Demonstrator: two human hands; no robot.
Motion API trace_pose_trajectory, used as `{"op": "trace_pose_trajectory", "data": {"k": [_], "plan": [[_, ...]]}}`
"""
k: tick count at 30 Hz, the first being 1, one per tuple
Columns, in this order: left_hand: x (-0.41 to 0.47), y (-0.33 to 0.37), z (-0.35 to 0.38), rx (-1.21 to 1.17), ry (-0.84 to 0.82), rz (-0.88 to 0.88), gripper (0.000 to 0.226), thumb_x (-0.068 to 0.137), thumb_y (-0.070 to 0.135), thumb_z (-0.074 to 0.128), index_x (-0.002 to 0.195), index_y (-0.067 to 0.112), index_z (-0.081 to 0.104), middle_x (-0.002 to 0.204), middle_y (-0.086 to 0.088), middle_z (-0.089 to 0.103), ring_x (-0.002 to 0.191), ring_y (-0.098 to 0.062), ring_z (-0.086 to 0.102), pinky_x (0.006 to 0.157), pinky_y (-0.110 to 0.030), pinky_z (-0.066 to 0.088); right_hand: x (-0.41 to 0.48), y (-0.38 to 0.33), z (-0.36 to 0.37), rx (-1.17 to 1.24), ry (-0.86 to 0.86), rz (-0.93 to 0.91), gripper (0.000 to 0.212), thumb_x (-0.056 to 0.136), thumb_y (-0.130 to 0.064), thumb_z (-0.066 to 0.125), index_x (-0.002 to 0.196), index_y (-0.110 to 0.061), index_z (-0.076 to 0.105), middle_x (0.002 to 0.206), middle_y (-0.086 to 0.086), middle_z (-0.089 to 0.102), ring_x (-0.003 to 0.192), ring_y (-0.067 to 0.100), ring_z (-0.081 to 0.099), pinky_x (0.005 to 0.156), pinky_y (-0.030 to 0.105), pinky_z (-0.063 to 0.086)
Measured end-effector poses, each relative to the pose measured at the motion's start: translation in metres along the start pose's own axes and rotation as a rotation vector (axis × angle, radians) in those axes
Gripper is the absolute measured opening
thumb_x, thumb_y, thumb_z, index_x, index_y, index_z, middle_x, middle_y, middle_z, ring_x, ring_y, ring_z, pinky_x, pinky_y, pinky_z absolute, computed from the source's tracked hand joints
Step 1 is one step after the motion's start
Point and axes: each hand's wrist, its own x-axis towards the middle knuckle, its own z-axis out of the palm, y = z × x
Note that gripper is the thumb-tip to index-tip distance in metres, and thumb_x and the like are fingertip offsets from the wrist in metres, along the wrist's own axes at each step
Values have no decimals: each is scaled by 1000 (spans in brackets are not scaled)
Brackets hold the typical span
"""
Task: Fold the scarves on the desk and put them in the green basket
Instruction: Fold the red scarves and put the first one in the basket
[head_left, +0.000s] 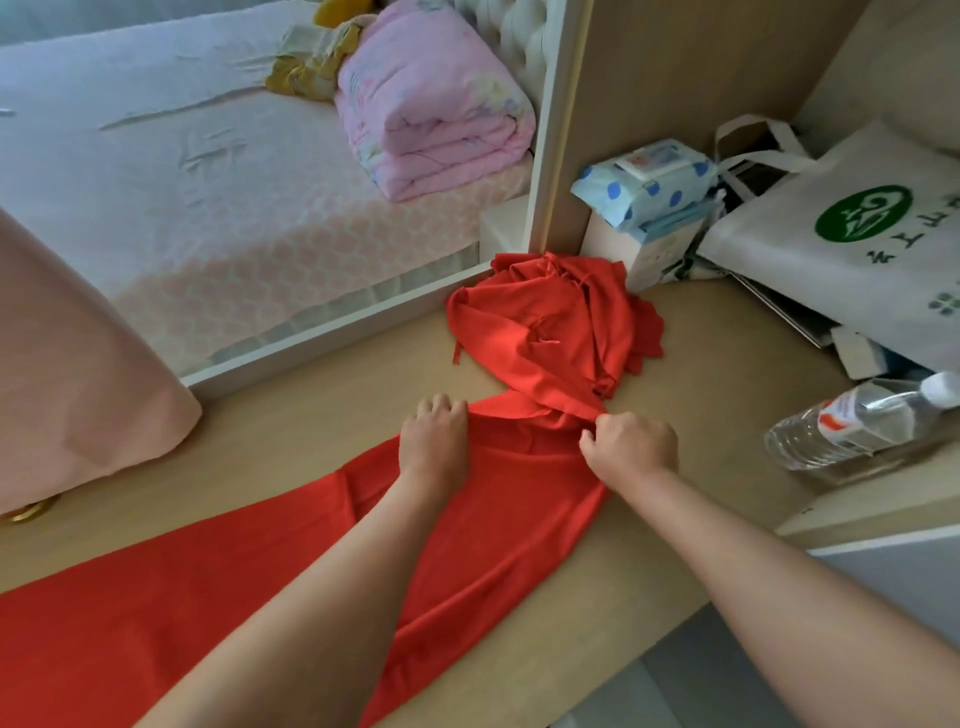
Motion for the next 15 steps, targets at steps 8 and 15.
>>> {"op": "trace_pose_trajectory", "data": {"k": [8, 15], "plan": [[35, 28, 13, -130, -79, 78, 33, 90, 18, 55, 121, 26, 57, 114, -2, 58, 101, -29, 64, 74, -36, 51, 34, -24, 16, 64, 195, -237, 49, 86, -15, 65, 132, -23, 52, 117, 5, 58, 97, 28, 62, 79, 41, 49], [42, 6, -8, -300, 116, -198, 23, 96, 24, 40, 105, 15, 59, 103, -13, 68, 97, -35, 64, 69, -34, 41, 43, -2, -9, 573, 195, 231, 27, 97, -26, 50, 116, -22, 69, 111, 12, 71, 103, 35, 65, 81, 37, 49]]}}
